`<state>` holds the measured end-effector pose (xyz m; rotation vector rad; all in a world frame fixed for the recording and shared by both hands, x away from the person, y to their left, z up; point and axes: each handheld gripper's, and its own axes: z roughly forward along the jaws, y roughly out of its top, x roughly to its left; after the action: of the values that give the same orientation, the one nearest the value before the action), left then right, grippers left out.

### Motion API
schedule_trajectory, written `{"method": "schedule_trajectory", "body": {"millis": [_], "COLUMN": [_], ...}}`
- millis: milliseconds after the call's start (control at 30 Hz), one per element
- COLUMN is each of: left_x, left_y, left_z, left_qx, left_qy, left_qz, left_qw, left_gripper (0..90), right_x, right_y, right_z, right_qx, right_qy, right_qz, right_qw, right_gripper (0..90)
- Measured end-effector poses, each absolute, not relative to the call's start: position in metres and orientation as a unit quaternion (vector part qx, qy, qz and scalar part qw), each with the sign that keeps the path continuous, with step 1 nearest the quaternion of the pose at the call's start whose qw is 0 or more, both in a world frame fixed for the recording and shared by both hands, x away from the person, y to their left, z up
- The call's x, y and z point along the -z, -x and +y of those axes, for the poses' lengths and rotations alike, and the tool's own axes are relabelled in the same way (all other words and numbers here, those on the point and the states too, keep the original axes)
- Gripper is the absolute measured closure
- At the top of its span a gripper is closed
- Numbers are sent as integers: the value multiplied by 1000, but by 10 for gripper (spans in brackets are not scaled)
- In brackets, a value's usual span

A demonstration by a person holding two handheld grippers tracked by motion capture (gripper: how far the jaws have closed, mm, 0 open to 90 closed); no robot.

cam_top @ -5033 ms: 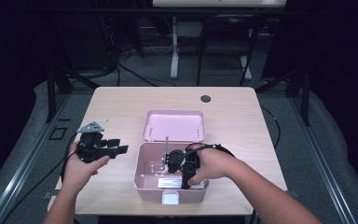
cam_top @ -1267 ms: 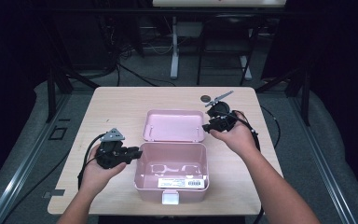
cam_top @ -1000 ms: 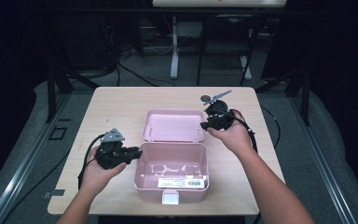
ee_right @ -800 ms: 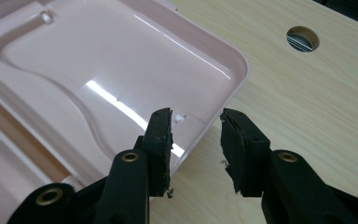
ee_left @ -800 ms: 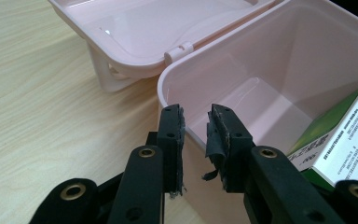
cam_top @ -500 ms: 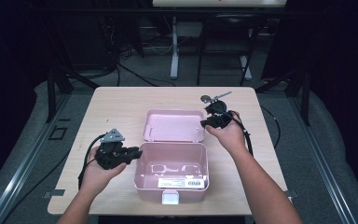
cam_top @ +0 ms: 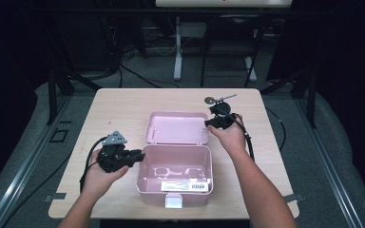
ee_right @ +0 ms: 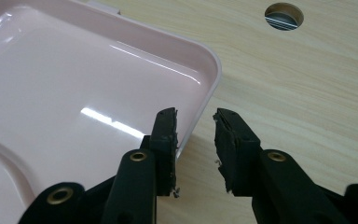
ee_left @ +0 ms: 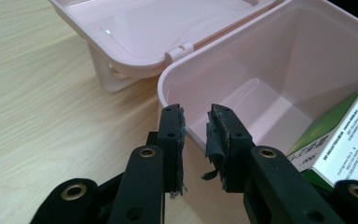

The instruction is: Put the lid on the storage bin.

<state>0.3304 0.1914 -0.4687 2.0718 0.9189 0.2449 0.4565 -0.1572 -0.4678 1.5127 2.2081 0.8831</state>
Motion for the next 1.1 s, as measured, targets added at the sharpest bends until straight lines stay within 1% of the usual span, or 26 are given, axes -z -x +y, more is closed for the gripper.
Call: {"method": "schedule_trajectory", "body": {"millis": [167,300,433,1100], "left_x": [469,469,469,469], "left_y": [-330,-330,-330,-330], "left_z": [191,191,192,192], "left_qx": [-97,-97,-95,-93], "left_qy": [-825,-825,-824,-823], "left_qz": [367,368,369,370], "left_qw": [418,419,419,420], "left_gripper": [748,749,749,751], "right_x": [471,473,477,482], "right_y": [-461,-464,-467,-471], "right_z": [-152,-148,-147,-142], "right_qx": [-307,-304,-299,-293], "right_qy": [-542,-552,-560,-592], "right_qz": [767,760,755,731], "right_qw": [151,159,164,170], "right_gripper": [710,720,750,782]}}
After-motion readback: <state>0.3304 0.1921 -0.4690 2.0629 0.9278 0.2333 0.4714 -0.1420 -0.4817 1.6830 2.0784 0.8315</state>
